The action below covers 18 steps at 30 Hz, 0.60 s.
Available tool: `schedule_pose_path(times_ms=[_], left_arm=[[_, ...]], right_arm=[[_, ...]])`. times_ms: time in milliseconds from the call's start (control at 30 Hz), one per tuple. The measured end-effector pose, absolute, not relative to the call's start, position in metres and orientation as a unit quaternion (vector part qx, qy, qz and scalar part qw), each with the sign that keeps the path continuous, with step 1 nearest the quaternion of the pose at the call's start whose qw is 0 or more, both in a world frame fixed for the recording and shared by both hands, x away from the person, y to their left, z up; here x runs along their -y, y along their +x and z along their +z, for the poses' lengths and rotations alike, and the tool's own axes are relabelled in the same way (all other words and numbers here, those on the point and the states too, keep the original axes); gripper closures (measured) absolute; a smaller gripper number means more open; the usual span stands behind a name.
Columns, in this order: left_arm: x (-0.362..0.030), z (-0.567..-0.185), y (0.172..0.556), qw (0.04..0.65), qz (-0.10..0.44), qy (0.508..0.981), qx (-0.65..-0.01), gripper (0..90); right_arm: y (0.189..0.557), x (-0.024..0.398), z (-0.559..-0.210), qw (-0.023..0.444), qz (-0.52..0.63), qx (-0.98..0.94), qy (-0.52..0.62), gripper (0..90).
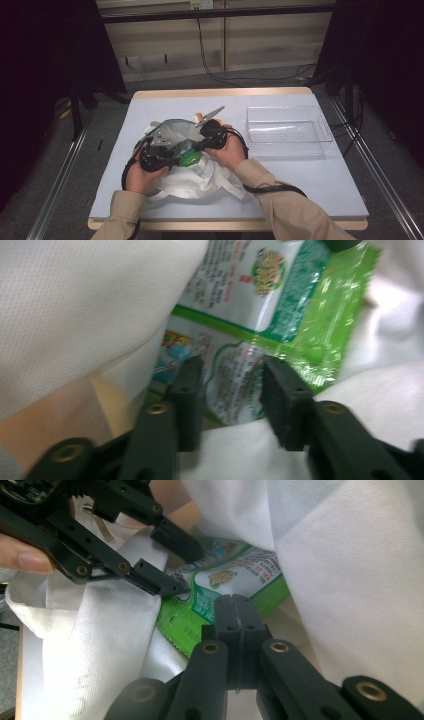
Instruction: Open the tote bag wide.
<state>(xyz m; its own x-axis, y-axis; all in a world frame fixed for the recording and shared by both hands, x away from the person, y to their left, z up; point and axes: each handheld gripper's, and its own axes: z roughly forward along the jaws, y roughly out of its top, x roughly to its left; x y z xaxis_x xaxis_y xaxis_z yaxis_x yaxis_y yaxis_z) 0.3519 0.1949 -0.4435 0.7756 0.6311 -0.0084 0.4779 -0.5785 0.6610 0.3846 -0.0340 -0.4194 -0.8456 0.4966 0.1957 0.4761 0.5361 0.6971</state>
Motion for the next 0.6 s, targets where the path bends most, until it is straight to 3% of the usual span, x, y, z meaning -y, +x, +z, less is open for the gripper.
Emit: schedule_pose_path(times_ms=[233, 600], left_arm=[[-0.198, -0.443, 0.350, 0.330, 0.098, 0.885, -0.314, 55.9], [-0.200, -0.449, 0.349, 0.319, 0.072, 0.891, -0.314, 76.2]], right_arm=[[0.385, 0.043, -0.413, 0.017, 0.399, -0.873, 0.281, 90.0], [0.389, 0.062, -0.398, 0.032, 0.425, -0.854, 0.299, 90.0]])
